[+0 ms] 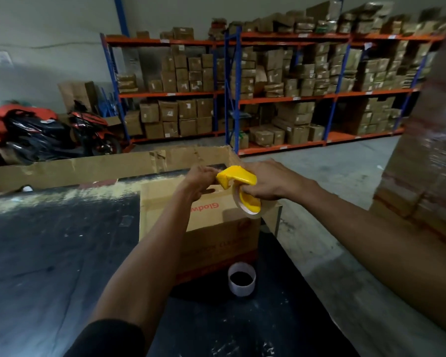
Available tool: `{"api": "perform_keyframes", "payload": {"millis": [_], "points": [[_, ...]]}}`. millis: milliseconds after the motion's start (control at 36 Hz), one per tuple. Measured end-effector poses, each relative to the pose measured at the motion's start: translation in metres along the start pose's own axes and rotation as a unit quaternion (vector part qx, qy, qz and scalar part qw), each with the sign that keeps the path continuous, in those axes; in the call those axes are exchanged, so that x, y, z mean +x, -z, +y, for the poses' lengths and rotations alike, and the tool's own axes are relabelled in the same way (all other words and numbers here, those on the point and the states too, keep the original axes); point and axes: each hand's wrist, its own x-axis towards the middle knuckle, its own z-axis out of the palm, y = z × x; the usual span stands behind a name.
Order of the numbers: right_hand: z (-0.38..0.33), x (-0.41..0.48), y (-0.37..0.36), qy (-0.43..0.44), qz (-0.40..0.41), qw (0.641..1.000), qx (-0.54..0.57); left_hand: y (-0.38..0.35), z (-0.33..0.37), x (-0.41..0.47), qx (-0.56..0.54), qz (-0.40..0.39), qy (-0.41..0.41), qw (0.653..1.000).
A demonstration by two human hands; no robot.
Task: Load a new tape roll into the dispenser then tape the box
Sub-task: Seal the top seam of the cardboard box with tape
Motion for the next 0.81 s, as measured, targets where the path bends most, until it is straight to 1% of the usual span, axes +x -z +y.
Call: {"api": "perform_keyframes", "payload": {"millis": [56, 111, 167, 333, 417, 500, 583, 667, 806], "points": [[-0.004, -0.004, -0.005, -0.011, -0.003, 1.000, 0.002, 0.002, -0.004, 0.006, 0.065, 0.015, -0.035, 0.997], [-0.007, -0.007, -0.010, -0.029, -0.011, 0.999, 0.007, 0.004, -0.007, 0.013, 0.134, 0.031, -0.081, 0.987], [-0.011, -0.006, -0.016, -0.046, 0.009, 0.999, 0.000, 0.000, -0.009, 0.021, 0.186, 0.040, -0.113, 0.975], [-0.022, 0.003, -0.037, -0.074, 0.080, 0.994, -0.002, -0.004, -0.022, 0.051, 0.266, 0.012, -0.109, 0.958], [-0.028, 0.010, -0.041, -0.100, 0.064, 0.993, -0.020, 0.001, -0.049, 0.082, 0.317, 0.012, -0.113, 0.942], [-0.033, 0.021, -0.042, -0.134, 0.024, 0.990, -0.024, -0.003, -0.087, 0.119, 0.322, 0.000, -0.118, 0.939], [-0.034, 0.033, -0.047, -0.148, 0.002, 0.989, -0.020, -0.011, -0.089, 0.112, 0.312, 0.011, -0.109, 0.944], [-0.031, 0.045, -0.052, -0.158, -0.007, 0.987, -0.002, -0.015, -0.077, 0.098, 0.311, 0.021, -0.120, 0.943], [-0.029, 0.062, -0.051, -0.171, -0.020, 0.985, 0.008, -0.015, -0.075, 0.100, 0.339, 0.022, -0.156, 0.928]]}}
